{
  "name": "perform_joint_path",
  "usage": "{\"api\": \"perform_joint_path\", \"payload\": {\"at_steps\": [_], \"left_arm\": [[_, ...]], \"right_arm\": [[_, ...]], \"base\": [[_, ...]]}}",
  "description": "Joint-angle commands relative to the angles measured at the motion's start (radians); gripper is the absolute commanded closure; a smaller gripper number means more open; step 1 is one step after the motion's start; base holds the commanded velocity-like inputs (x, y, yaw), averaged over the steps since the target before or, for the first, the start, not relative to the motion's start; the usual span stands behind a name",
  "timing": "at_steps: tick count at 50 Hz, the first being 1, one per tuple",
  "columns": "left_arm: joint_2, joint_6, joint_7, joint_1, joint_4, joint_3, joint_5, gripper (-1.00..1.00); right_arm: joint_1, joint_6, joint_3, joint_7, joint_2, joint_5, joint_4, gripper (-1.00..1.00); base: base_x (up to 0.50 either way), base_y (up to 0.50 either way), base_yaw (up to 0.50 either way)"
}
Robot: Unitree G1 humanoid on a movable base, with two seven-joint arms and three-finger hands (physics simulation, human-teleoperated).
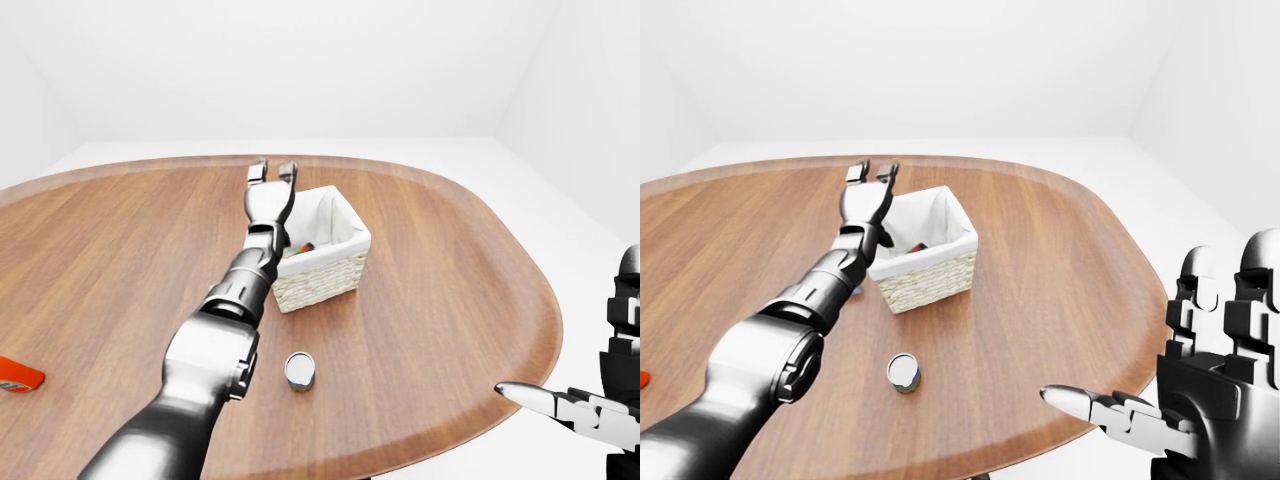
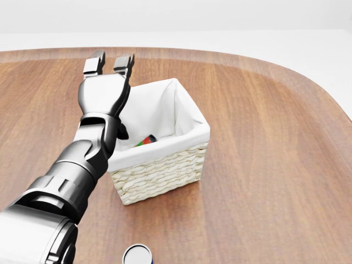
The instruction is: Pick up the tomato sauce, and put it in the basket.
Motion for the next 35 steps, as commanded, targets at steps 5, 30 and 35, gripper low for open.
{"api": "perform_joint_path", "payload": {"at_steps": [5, 30, 35], "left_arm": [[0.01, -0.001, 0.013, 0.004, -0.001, 0.003, -0.002, -1.0], [0.029, -0.005, 0.008, -0.021, -0.002, 0.012, -0.003, -1.0], [0.04, -0.007, 0.01, -0.056, -0.006, 0.018, -0.015, -1.0]], "right_arm": [[0.001, 0.0, 0.001, -0.005, -0.005, 0.0, 0.0, -1.0], [-0.007, 0.007, 0.008, 0.0, 0.004, -0.013, 0.0, -1.0], [-0.01, 0.011, 0.007, 0.004, 0.007, -0.015, 0.0, -1.0]], "base": [[0.0, 0.0, 0.0], [0.0, 0.0, 0.0], [0.0, 0.0, 0.0]]}}
